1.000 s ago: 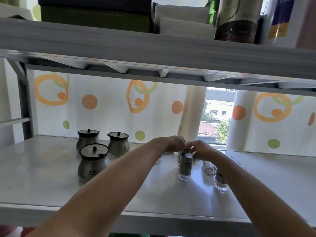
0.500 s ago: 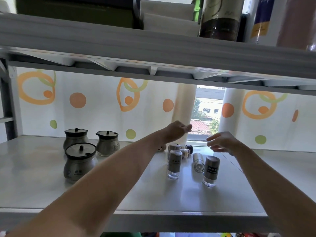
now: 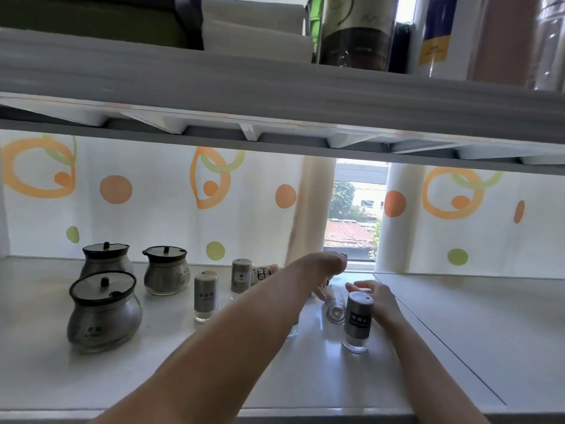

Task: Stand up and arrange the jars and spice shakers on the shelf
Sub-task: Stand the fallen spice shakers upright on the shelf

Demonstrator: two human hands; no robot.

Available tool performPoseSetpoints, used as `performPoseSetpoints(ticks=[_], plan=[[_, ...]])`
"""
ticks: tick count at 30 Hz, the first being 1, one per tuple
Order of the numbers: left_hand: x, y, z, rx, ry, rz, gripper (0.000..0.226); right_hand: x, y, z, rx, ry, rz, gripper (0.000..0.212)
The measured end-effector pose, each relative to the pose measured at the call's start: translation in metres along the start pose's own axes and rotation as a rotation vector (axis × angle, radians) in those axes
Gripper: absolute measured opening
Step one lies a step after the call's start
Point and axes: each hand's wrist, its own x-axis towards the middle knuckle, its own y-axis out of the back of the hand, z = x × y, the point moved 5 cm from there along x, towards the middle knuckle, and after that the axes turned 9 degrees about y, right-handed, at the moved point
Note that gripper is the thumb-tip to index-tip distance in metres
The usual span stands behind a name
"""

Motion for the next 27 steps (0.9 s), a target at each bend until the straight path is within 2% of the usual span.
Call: performPoseSetpoints(ticks=[1,4,9,13,16,18,22,25,27], plan=[[0.004,-0.003,-0.001,-0.011,0.018,-0.008,0.067,-0.001,0.000,0.000,-0.022,-0.001,-0.004,0.021],[0.009,-0.010,0.002,-0.029,0.030,-0.021,0.059,-0.001,-0.004,0.007,-0.051,-0.028,-0.042,0.046],[0.005,-0.015,0.010,-0.066,0.037,-0.034,0.066,-0.002,-0.003,0.001,-0.100,0.040,-0.120,0.029],[0.003,-0.008,0.011,-0.169,0.016,-0.001,0.058,-0.004,-0.001,-0.003,-0.016,0.073,-0.074,0.057],[0.003,-0.006,0.015,-0.192,-0.072,0.031,0.031,-0.007,-0.002,-0.011,0.046,0.141,-0.101,0.071],[-0.001,-0.008,0.013,-0.237,-0.128,0.013,0.033,-0.012,-0.002,-0.018,-0.004,0.220,-0.084,0.077],[-0.009,-0.008,0.013,-0.277,-0.181,0.020,0.029,-0.017,-0.001,-0.027,-0.066,0.318,-0.049,0.066],[-0.013,-0.004,0.017,-0.179,-0.182,0.105,0.019,-0.019,0.000,-0.031,-0.154,0.391,-0.030,0.064],[-0.013,-0.003,0.017,-0.110,-0.185,0.107,0.030,-0.019,0.000,-0.032,-0.203,0.419,-0.023,0.063]])
